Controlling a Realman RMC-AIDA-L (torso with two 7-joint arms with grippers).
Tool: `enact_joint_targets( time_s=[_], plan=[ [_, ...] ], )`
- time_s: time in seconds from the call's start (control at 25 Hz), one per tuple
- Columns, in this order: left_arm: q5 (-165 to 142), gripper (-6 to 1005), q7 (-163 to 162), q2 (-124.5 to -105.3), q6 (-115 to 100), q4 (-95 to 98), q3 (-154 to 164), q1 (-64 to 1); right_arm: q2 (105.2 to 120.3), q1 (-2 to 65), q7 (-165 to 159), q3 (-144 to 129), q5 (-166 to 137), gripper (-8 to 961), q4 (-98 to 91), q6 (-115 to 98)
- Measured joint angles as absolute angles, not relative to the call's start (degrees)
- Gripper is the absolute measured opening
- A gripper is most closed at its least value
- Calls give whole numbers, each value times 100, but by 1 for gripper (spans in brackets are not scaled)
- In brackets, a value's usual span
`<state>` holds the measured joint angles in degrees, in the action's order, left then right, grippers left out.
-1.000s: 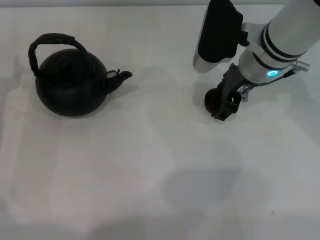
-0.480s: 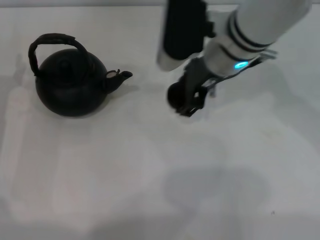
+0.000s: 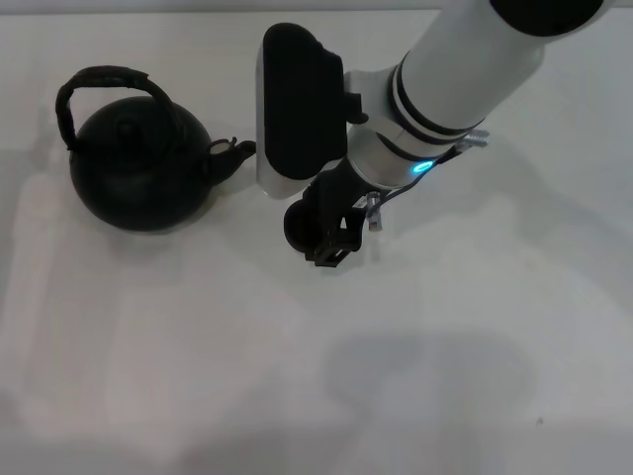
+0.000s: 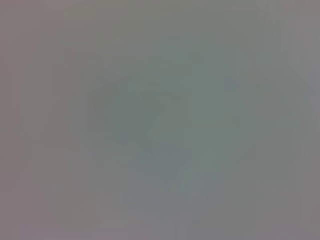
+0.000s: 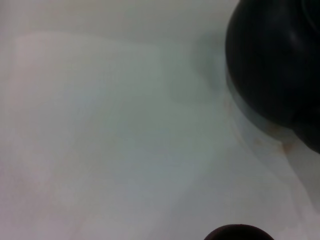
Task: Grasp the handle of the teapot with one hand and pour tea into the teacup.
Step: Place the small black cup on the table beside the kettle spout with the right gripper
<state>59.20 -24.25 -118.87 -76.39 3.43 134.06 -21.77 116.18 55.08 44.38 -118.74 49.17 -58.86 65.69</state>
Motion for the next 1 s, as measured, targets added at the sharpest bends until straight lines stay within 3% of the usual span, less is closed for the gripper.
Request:
enact_joint_targets(
  time_s=[1.0],
  plan=[
    [5936,816,-2435,-11883,-7670,343,13388,-2125,11619,5820,4378,-12491,5327,748,-5382,6251]
  ],
)
